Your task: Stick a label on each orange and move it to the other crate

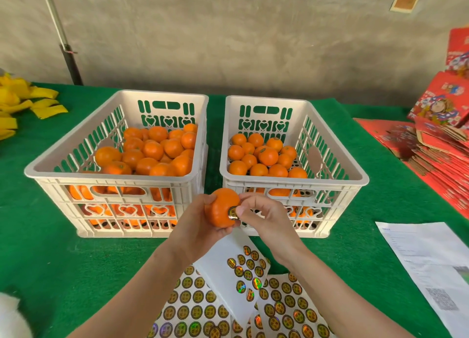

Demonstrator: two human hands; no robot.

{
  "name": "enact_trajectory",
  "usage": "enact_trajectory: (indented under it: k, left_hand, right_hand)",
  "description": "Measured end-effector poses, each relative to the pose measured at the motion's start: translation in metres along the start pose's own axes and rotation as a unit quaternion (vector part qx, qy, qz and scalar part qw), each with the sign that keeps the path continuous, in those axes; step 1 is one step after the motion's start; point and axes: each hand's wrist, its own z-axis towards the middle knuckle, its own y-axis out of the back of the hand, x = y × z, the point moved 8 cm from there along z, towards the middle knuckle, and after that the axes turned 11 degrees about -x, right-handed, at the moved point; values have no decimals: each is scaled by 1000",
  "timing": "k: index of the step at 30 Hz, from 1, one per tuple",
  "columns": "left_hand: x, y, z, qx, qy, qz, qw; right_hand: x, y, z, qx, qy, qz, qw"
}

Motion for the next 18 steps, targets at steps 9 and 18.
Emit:
enact_trajectory:
  k: [9, 18]
  left_hand:
    - [-4, -8, -5, 22, -18, -8, 1000]
    - [-14, -18, -13, 73, -43, 44, 995]
  right_hand:
    - [15, -4, 1, -26, 77, -88, 993]
    - [18, 0, -3, -54, 74, -25, 995]
